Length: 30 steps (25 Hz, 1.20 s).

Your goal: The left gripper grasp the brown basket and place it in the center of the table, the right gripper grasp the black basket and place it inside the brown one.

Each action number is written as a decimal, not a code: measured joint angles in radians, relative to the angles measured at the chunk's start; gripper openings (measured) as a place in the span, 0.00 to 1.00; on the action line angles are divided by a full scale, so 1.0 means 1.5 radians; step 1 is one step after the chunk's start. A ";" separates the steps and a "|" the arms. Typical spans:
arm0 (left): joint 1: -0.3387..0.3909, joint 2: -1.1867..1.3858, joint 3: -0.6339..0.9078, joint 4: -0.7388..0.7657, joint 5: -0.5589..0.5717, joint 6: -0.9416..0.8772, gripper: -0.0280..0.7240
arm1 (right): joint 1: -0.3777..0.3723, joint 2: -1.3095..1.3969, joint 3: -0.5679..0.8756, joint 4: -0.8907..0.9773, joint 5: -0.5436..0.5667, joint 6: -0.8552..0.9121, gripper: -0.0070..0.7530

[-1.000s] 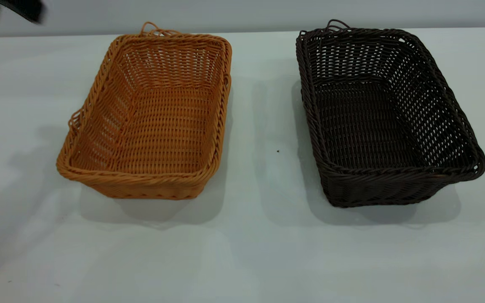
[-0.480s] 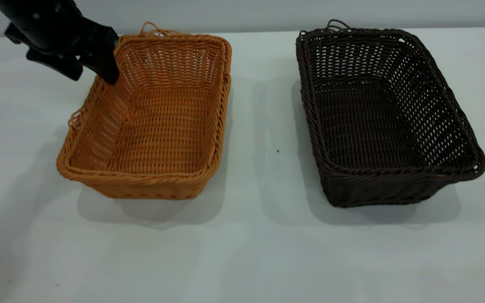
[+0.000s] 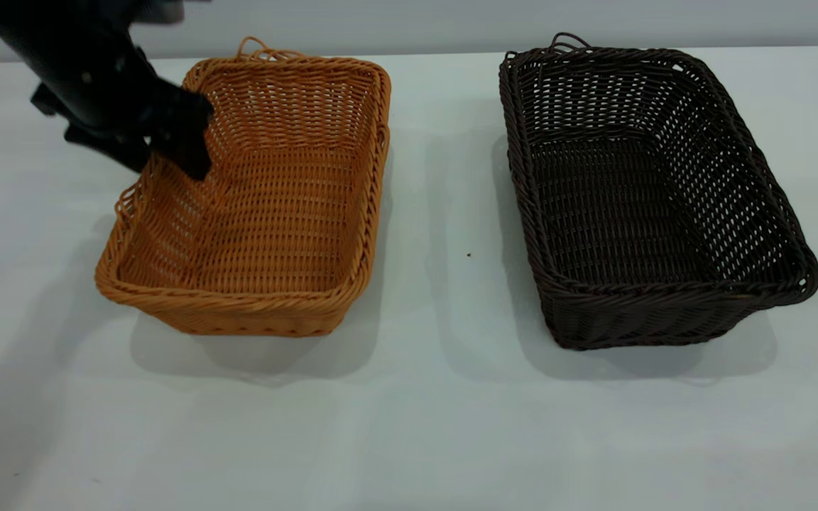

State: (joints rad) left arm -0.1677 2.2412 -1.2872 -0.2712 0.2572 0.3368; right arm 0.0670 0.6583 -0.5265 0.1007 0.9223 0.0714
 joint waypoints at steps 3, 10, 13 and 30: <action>0.000 0.023 0.000 0.000 -0.029 0.001 0.59 | 0.000 0.111 -0.018 0.027 -0.042 0.010 0.73; 0.000 0.031 -0.008 -0.014 -0.072 0.008 0.15 | 0.000 0.342 -0.031 0.175 -0.151 0.016 0.73; 0.000 0.028 -0.028 -0.009 -0.056 0.019 0.14 | 0.000 0.432 -0.031 0.251 -0.180 0.016 0.73; 0.000 -0.028 -0.094 0.000 -0.077 0.030 0.14 | 0.000 0.831 -0.043 0.869 -0.323 -0.293 0.73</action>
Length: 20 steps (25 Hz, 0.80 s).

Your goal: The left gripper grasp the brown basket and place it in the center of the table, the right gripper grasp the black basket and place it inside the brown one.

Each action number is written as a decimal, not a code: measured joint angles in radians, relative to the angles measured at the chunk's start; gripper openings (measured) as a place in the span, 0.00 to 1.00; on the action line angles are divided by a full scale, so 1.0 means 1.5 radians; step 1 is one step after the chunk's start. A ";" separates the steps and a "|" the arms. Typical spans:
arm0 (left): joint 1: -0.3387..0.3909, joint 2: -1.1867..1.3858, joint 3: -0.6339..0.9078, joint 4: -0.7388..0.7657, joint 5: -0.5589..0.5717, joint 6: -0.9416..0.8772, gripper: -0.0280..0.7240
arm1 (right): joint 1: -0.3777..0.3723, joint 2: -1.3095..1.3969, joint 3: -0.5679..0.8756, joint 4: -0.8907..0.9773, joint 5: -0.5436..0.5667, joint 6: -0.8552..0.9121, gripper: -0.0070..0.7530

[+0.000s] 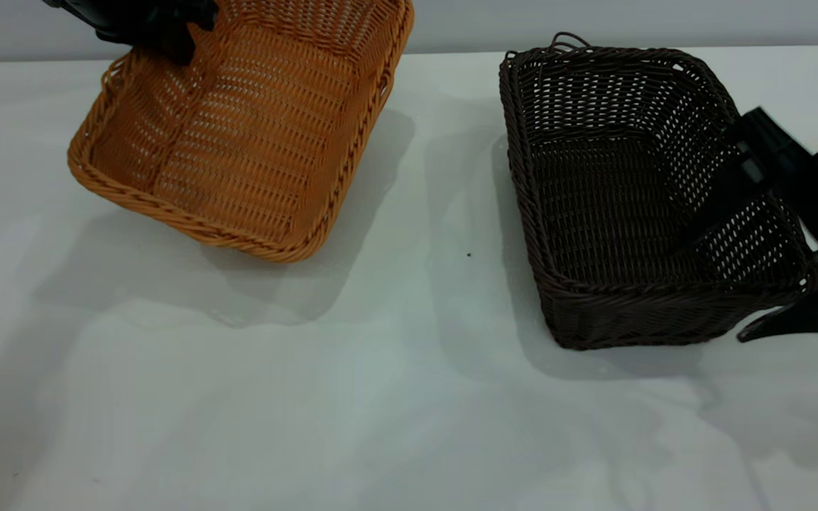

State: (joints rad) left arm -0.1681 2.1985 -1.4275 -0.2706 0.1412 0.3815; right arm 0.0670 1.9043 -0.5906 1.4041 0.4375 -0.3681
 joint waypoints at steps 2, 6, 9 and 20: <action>0.000 0.000 0.000 0.000 -0.002 0.000 0.14 | 0.000 0.026 -0.001 0.070 -0.003 -0.051 0.73; 0.000 0.000 0.000 0.000 -0.013 0.002 0.14 | 0.000 0.069 -0.001 0.189 -0.009 -0.157 0.71; 0.000 0.000 0.000 0.000 -0.013 0.003 0.14 | 0.000 0.093 -0.013 0.240 -0.014 -0.237 0.57; 0.002 -0.001 -0.026 -0.001 0.122 0.154 0.14 | -0.144 0.064 -0.131 0.154 -0.005 -0.375 0.12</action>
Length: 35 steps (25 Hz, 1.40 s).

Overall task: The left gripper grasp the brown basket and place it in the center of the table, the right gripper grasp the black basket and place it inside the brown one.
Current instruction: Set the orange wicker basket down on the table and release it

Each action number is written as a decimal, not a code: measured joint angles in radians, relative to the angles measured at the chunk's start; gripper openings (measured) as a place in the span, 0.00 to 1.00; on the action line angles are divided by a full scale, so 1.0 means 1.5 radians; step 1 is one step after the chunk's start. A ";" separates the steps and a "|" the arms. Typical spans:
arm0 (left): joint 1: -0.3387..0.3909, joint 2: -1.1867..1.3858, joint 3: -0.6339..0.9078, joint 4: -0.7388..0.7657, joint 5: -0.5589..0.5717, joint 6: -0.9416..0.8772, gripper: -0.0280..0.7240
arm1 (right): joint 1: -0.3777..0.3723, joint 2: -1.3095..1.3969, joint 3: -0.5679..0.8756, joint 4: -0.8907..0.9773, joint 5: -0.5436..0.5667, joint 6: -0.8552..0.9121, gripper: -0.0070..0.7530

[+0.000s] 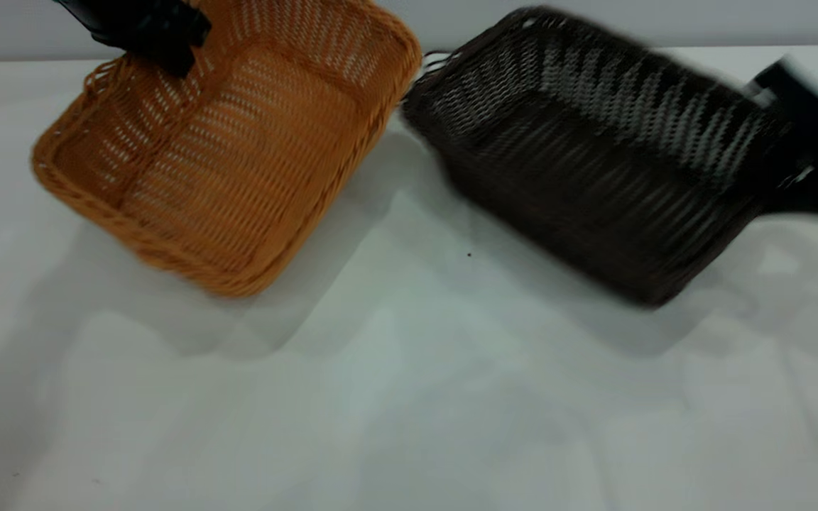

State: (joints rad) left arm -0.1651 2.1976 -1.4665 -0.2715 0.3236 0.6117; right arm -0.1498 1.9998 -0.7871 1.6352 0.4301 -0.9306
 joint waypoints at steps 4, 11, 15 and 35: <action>-0.012 0.000 -0.029 -0.041 0.099 0.155 0.14 | -0.118 -0.066 -0.056 -0.085 0.056 0.027 0.12; -0.085 0.022 -0.088 -0.171 0.192 0.495 0.14 | -0.247 -0.102 -0.156 -0.297 0.220 0.141 0.12; -0.151 0.061 -0.125 -0.181 0.200 0.559 0.14 | -0.269 -0.102 -0.182 -0.340 0.263 0.151 0.12; -0.265 0.132 -0.192 -0.166 0.116 0.563 0.62 | -0.271 -0.102 -0.189 -0.345 0.307 0.147 0.12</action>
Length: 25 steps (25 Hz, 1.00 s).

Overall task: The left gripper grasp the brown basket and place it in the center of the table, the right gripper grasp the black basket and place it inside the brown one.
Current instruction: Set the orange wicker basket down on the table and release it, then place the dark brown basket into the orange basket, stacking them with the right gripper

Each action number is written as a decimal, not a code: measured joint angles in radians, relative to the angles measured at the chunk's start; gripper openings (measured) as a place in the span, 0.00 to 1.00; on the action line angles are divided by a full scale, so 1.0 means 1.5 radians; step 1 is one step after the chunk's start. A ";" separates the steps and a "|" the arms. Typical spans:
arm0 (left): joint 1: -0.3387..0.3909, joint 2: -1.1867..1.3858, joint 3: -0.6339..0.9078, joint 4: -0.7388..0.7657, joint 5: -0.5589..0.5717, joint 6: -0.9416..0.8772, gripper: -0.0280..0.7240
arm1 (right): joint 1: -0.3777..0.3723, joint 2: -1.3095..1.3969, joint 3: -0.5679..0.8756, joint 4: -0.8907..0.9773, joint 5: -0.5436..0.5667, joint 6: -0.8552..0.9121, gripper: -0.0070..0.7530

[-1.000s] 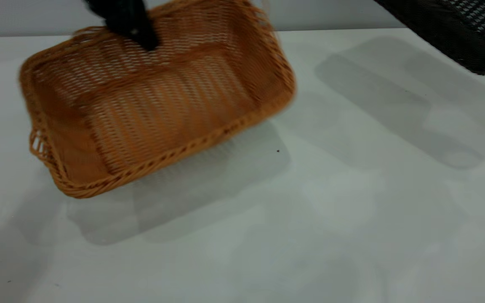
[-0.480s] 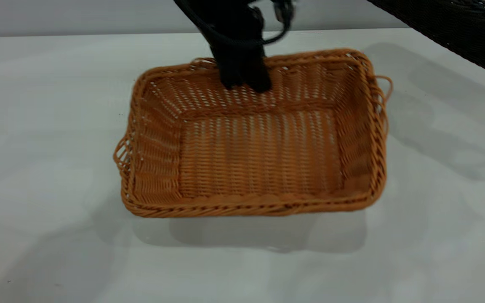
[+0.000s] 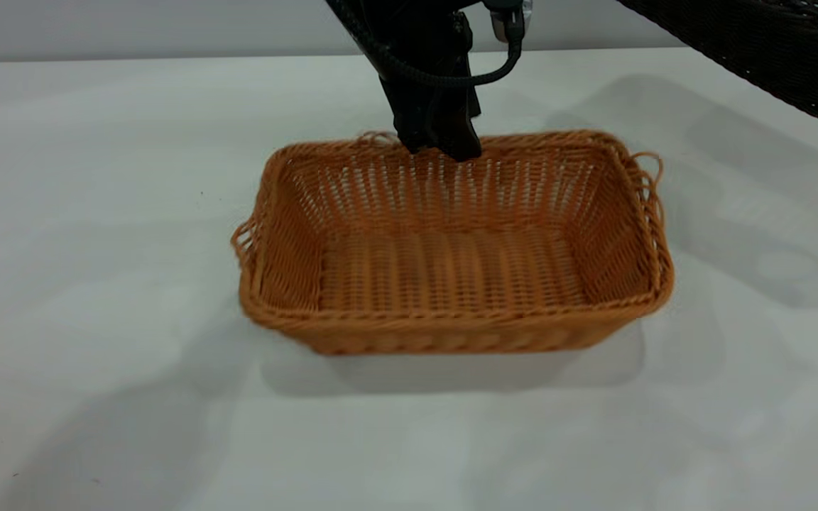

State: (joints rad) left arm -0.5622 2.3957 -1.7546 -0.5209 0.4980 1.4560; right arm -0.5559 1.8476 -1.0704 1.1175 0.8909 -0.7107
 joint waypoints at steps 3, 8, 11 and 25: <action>0.001 -0.004 0.000 0.000 -0.022 -0.061 0.73 | 0.000 0.000 0.000 0.000 0.014 -0.011 0.12; 0.044 -0.060 0.000 0.013 0.024 -0.309 0.78 | 0.012 0.000 -0.001 -0.021 0.042 -0.014 0.12; 0.100 -0.100 0.000 0.065 0.092 -0.415 0.78 | 0.052 0.000 -0.001 -0.047 0.042 0.002 0.12; 0.275 -0.138 -0.001 0.109 0.176 -0.562 0.78 | 0.370 0.003 -0.004 -0.142 -0.001 0.092 0.12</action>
State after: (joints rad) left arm -0.1504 2.1888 -1.7557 -0.3577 0.7612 0.6130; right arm -0.0016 1.8521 -1.0766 0.9052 0.8896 -0.5732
